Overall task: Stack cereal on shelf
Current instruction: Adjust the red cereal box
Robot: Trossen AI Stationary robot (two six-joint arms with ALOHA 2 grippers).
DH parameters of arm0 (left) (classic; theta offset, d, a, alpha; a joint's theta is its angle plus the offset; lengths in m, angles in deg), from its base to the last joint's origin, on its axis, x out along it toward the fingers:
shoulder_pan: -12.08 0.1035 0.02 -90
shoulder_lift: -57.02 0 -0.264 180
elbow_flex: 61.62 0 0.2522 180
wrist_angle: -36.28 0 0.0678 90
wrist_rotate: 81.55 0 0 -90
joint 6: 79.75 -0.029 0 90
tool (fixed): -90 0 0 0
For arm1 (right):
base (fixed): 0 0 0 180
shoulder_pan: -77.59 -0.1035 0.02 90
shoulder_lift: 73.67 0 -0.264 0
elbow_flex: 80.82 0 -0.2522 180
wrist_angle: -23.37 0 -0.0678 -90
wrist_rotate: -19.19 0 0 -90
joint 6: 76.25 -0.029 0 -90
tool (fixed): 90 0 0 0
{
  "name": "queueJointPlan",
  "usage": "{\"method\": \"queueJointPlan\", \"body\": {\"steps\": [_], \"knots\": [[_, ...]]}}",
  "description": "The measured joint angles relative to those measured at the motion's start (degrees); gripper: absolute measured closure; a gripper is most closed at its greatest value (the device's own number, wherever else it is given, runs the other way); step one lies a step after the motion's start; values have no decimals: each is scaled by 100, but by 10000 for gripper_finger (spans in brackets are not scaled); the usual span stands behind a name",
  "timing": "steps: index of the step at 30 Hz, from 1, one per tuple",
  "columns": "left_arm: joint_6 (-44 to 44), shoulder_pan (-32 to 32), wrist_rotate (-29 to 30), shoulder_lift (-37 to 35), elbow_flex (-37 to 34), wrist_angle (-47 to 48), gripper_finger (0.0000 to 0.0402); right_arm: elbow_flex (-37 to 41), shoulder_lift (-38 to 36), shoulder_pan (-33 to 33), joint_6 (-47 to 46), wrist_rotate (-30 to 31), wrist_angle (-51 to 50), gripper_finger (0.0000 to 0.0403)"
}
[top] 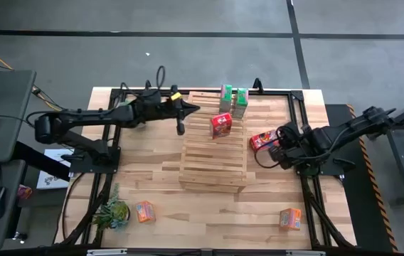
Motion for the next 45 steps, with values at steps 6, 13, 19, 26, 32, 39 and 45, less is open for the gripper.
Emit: {"method": "queueJointPlan", "body": {"steps": [6,13,19,26,32,39,45], "knots": [[490,57,-13,-85,-736,-659,402,1302,-637,287,-241,116,1590,403],[891,46,-253,387,-840,-1321,401,1505,-923,319,2835,87,5639,403],[1046,-117,-569,959,-478,-1318,402,1501,-127,858,4344,-524,7658,403],[1091,-278,-570,1063,-399,-1319,402,1503,684,1507,4818,-699,8272,403],[1199,-462,-570,1063,-399,-1250,402,1503,716,1729,4838,-742,8432,403],[1210,-662,-570,1063,-399,-1311,402,1503,716,1922,4840,-745,8482,403],[1314,-708,-568,1063,-399,-1309,402,1503,716,2001,4840,-736,8524,403]]}}
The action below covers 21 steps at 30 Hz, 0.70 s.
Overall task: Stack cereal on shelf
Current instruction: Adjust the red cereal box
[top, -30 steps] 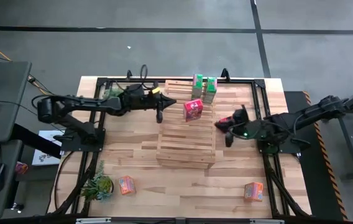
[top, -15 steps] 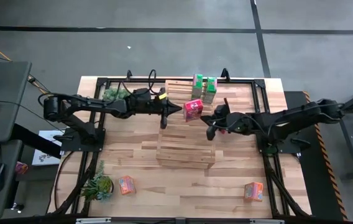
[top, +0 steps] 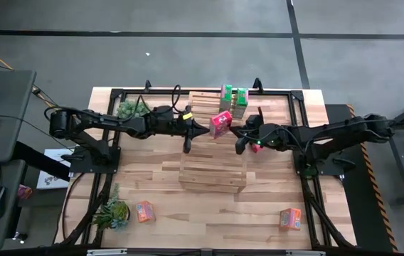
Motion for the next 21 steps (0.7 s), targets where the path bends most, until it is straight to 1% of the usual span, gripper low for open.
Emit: {"method": "queueJointPlan", "body": {"steps": [7,10,12,15,16,17,18,21], "knots": [[-34,-74,21,-1,0,-1,401,0,0,0,46,183,2,403],[-81,-83,117,-221,-2,157,402,0,0,0,46,98,0,403],[-269,-85,494,-455,13,295,402,0,0,-2,46,70,-3,403],[-448,-83,1315,-700,7,742,402,0,0,-2,46,22,-5,403],[-472,-78,1501,-711,7,746,401,0,0,-2,46,-4,-3,403],[-474,-63,1566,-711,7,757,401,0,0,-2,44,-39,0,403],[-469,-22,1556,-694,7,772,402,0,0,-2,44,-76,6,403],[-420,64,1282,-429,9,601,401,0,0,-2,10,-98,20,403]]}}
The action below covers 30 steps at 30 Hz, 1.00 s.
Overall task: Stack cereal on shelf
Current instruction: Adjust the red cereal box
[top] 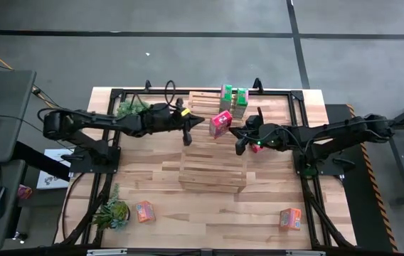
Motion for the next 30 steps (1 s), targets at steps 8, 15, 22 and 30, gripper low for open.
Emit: {"method": "queueJointPlan", "body": {"steps": [8,15,22,30], "knots": [[88,50,-186,642,-7,-665,401,0,0,0,-23,-40,155,403],[313,-94,-565,647,-7,-663,402,0,0,0,-16,168,159,403],[306,-313,-574,647,-7,-698,401,0,0,3,-14,329,209,403],[477,-374,-805,647,-7,-780,402,0,0,191,-28,326,244,403]]}}
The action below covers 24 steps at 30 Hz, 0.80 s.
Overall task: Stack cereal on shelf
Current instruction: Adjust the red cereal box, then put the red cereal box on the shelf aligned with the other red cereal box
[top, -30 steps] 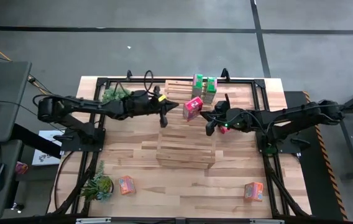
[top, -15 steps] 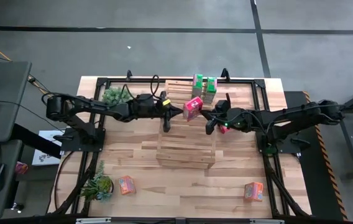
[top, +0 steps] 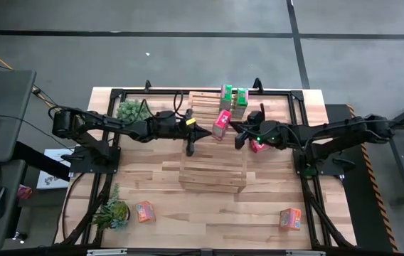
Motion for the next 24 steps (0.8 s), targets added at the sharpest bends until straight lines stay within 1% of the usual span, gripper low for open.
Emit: {"method": "queueJointPlan", "body": {"steps": [5,18,21,24], "knots": [[30,-83,-68,0,0,-2,402,0,0,106,-2,-66,50,403],[-45,-181,-130,-28,0,-95,402,0,0,111,67,-216,204,403],[-73,-178,-354,-302,-6,111,402,-1,-138,109,194,-522,41,403],[-257,-181,-353,-760,-4,703,401,-2,-443,103,97,-871,-596,403]]}}
